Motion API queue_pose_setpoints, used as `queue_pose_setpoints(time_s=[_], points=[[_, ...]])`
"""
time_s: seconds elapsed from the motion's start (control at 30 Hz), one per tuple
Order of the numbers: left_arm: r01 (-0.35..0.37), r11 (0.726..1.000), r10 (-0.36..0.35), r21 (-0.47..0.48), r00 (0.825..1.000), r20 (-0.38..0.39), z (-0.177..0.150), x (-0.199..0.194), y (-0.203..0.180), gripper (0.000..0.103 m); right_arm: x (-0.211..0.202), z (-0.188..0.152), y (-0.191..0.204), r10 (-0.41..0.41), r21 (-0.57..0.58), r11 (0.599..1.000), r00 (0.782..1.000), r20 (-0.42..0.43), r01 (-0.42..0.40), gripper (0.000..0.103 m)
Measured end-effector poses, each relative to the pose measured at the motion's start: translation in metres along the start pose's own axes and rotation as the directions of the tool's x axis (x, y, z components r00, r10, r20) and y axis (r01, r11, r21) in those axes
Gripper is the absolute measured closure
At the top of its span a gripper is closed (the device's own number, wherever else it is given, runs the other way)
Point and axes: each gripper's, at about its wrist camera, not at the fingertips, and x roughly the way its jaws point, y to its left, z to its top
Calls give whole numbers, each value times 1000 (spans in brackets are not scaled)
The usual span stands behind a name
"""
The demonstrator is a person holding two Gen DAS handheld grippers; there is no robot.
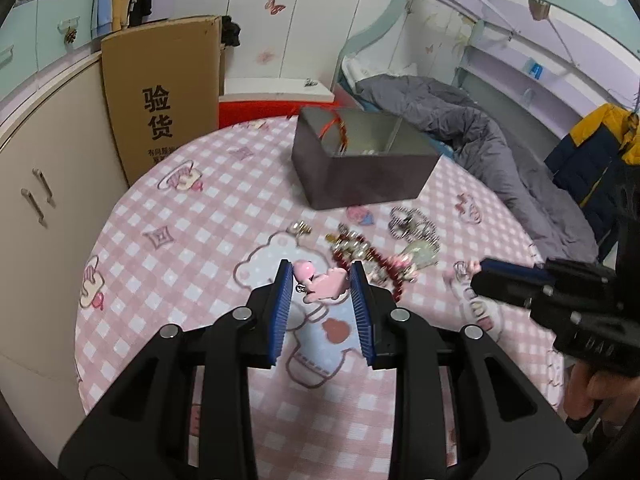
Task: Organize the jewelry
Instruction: 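Grasp the pink bunny charm with the left gripper, then carry the pink bunny charm into the grey tin and release it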
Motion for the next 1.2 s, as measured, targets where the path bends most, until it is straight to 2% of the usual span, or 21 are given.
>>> queue_pose_setpoints(time_s=[0.13, 0.27, 0.4, 0.57, 0.73, 0.77, 0.8, 0.87, 0.9, 0.93, 0.97, 1.07, 1.2], points=[[23, 999, -25, 27, 998, 56, 26, -12, -10, 74, -17, 37, 0, 7, -36, 999, 997, 82, -4, 88], [37, 996, -47, 78, 989, 141, 72, -23, -24, 74, -31, 80, -5, -16, -74, 997, 987, 160, 28, 88], [37, 995, -53, 96, 983, 174, 113, -15, -31, 74, -35, 116, -24, -22, -61, 998, 980, 199, 35, 88], [118, 992, -124, 50, 984, 132, 151, 13, -30, 74, -20, 147, -45, -21, -30, 999, 983, 180, 26, 88], [141, 990, -142, 28, 988, 59, 162, 42, -30, 73, 8, 154, -63, -27, 12, 1000, 994, 107, 26, 87], [140, 990, -141, 26, 989, 32, 161, 49, -31, 70, 15, 153, -66, -29, 24, 999, 996, 89, 27, 86], [133, 991, -133, 23, 991, 9, 161, 55, -31, 50, 21, 152, -71, -31, 43, 999, 997, 67, 28, 84], [84, 996, -84, 6, 996, 5, 159, 62, -28, 17, 26, 151, -80, -48, 85, 995, 998, 47, 43, 48], [54, 999, -54, -6, 998, 23, 158, 61, -23, 14, 27, 149, -87, -74, 115, 991, 996, 49, 68, 36], [40, 999, -39, -17, 998, 39, 156, 58, -19, 13, 25, 146, -94, -89, 153, 985, 994, 64, 78, 16], [25, 999, -24, -30, 999, 48, 155, 56, -15, 13, 21, 142, -101, -88, 180, 981, 993, 81, 73, 7], [-31, 998, 35, -54, 997, 65, 151, 46, -5, 13, 10, 133, -110, -101, 236, 969, 989, 107, 74, 7], [-95, 994, 101, -63, 989, 112, 141, 26, 4, 13, -9, 128, -108, -130, 246, 965, 981, 146, 91, 7]])
